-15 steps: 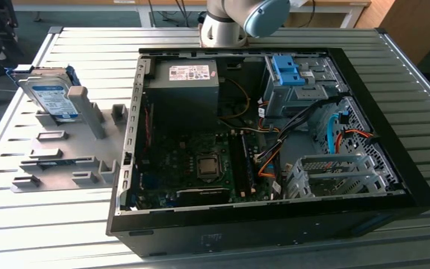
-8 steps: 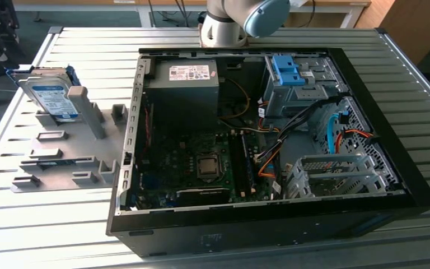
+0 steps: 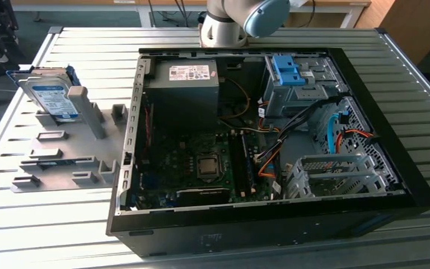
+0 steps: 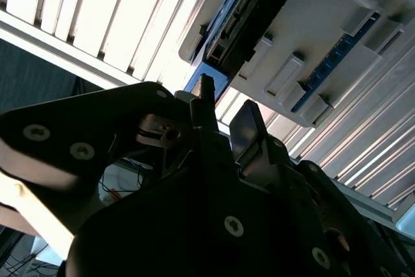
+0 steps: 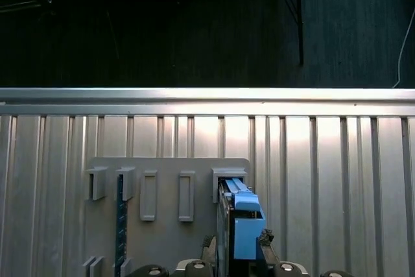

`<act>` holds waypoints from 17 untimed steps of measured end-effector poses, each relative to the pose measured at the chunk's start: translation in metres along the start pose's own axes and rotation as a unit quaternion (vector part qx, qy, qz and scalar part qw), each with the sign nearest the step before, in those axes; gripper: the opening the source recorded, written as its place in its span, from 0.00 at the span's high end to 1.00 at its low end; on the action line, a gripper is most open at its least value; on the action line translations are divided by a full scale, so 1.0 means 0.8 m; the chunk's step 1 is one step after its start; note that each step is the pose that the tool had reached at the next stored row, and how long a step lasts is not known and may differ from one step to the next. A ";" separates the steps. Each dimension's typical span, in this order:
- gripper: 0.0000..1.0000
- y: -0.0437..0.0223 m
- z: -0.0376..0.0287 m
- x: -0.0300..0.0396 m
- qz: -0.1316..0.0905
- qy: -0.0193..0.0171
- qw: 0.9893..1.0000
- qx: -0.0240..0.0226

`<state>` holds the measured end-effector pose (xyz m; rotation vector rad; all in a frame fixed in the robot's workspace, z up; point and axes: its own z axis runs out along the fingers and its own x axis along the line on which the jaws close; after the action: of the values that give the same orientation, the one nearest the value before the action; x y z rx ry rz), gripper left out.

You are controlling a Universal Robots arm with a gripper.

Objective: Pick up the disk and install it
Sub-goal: 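Pick up the disk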

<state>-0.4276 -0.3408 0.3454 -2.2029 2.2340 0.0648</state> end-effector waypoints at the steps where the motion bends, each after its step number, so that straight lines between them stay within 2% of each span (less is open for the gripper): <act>1: 0.63 0.0000 0.0000 0.0000 -0.001 0.000 1.000 0.000; 10: 0.63 -0.0001 0.0004 0.0000 -0.001 0.000 1.000 0.000; 14: 0.62 0.0029 0.0037 -0.0009 -0.001 0.000 1.000 0.000; 16: 0.50 0.0044 0.0079 -0.0035 -0.001 0.000 1.000 0.000; 17: 0.50 0.0045 0.0101 -0.0048 -0.001 0.000 1.000 0.000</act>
<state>-0.4314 -0.3367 0.3375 -2.2055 2.2312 0.0642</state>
